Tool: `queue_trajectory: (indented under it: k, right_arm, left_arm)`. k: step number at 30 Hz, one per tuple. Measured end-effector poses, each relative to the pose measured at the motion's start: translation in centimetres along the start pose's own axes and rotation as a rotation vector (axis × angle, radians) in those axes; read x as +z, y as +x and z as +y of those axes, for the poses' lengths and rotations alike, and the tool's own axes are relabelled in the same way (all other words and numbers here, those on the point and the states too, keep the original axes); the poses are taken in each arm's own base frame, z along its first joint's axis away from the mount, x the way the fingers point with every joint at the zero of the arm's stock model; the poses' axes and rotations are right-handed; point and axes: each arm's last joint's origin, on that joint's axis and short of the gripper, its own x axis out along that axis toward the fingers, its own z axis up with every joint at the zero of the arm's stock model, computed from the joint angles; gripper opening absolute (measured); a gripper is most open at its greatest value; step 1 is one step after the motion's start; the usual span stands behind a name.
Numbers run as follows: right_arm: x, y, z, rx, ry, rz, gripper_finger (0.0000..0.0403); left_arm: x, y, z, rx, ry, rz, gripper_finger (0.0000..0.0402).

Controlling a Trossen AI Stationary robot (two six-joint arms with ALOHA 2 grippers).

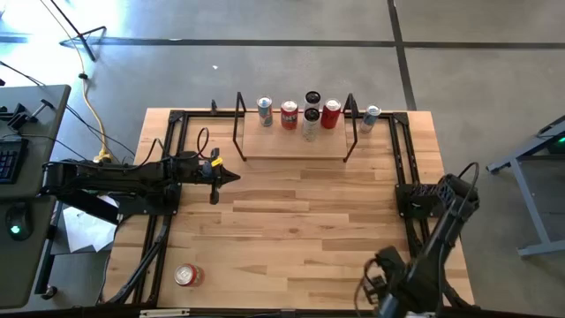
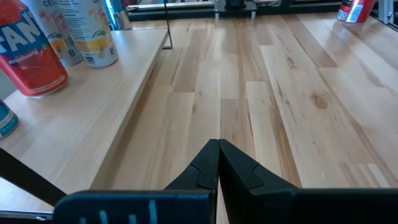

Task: Place canned beverage on shelf
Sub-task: Put the red-black soda can on the shelf aligned with the other red-black soda can

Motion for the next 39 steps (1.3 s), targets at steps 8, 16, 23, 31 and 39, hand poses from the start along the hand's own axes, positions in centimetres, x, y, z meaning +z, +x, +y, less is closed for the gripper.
queue_trajectory:
  k: [8,16,23,31,39]
  right_arm:
    - [-3.2,1.2,-2.2,-0.070,0.040,0.017,0.0288]
    - [-3.0,2.9,-2.2,-0.054,-0.009,-0.070,0.0288]
    - [-3.0,3.0,-2.1,-0.040,-0.014,-0.067,0.0288]
    - [-2.9,3.0,-2.1,-0.047,-0.012,-0.074,0.0288]
    - [-3.2,3.8,-1.7,-0.057,-0.028,-0.090,0.0288]
  left_arm:
    - [0.1,0.0,-0.7,-0.045,0.017,-0.003,0.0000]
    - [0.0,0.0,-1.4,-0.087,0.033,0.002,0.0000]
    - [-0.1,0.0,-1.7,-0.098,0.039,0.017,0.0000]
    - [-0.1,0.0,-1.9,-0.109,0.037,0.023,0.0000]
    - [-0.1,0.0,-1.9,-0.110,0.042,0.023,0.0000]
